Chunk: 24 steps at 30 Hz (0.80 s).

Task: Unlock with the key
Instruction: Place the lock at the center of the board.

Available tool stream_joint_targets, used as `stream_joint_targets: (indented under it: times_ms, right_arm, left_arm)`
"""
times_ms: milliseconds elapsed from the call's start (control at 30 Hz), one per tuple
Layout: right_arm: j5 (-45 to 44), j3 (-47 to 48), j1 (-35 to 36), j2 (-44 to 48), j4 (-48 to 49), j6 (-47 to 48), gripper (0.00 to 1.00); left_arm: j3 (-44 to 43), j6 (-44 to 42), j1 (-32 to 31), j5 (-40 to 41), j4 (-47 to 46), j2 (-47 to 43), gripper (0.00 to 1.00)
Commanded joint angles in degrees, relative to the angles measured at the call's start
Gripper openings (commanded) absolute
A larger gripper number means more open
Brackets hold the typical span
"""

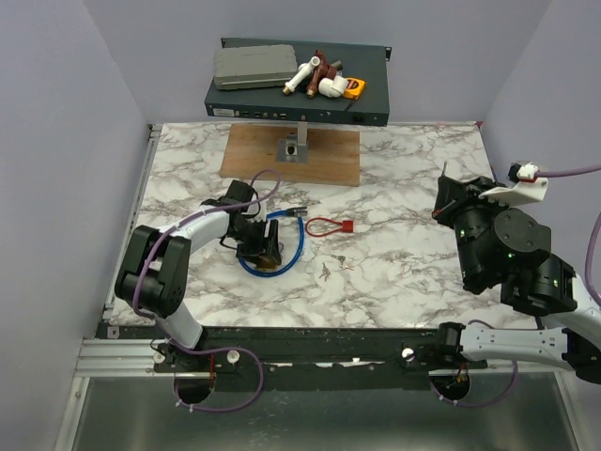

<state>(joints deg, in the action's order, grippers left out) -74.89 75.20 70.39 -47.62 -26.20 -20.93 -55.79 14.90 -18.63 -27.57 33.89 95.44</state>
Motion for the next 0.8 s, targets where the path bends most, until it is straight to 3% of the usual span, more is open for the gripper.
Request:
stream_joint_targets:
  times_ms: [0,33,67,267,367,433,500,567,767]
  right_arm:
    - [-1.04,0.15,0.01,0.62,0.00,0.02,0.01]
    - [-1.14,0.05,-0.02,0.70,0.00,0.07,0.01]
    - [-1.18,-0.05,0.01,0.70,0.00,0.02,0.01]
    - [-1.20,-0.65,-0.04,0.16,0.18,0.17,0.01]
    - [-1.15,-0.93,0.02,-0.27,0.27,0.11,0.01]
    - [-0.97,-1.17,-0.01,-0.43,0.27,0.06,0.01]
    - [-0.80,-1.44,0.01,-0.54,0.53,0.07,0.01]
    - [-0.68,-1.50,0.00,-0.63,0.53,0.06,0.01]
    - [-0.73,-1.97,-0.06,-0.77,1.76,0.35,0.01]
  left_arm:
    - [2.97,2.56,-0.26,-6.83,-2.34,-3.59,0.80]
    - [2.82,2.51,-0.35,-8.06,-2.42,-3.58,0.93]
    - [2.59,2.39,-0.42,-9.97,-2.42,-3.30,0.98]
    - [-3.23,-0.88,-0.70,-22.04,2.70,1.18,0.98]
    - [-8.53,-7.62,-0.96,-26.81,10.36,4.02,0.98]
    - [-13.74,-16.67,-0.97,-29.25,18.79,5.89,0.99]
    - [-18.75,-29.18,-0.97,-26.76,28.71,6.98,0.98]
    - [-20.63,-38.07,-0.88,-18.83,32.40,6.15,0.98]
    - [-17.02,-52.14,-0.79,2.01,28.26,0.27,0.98]
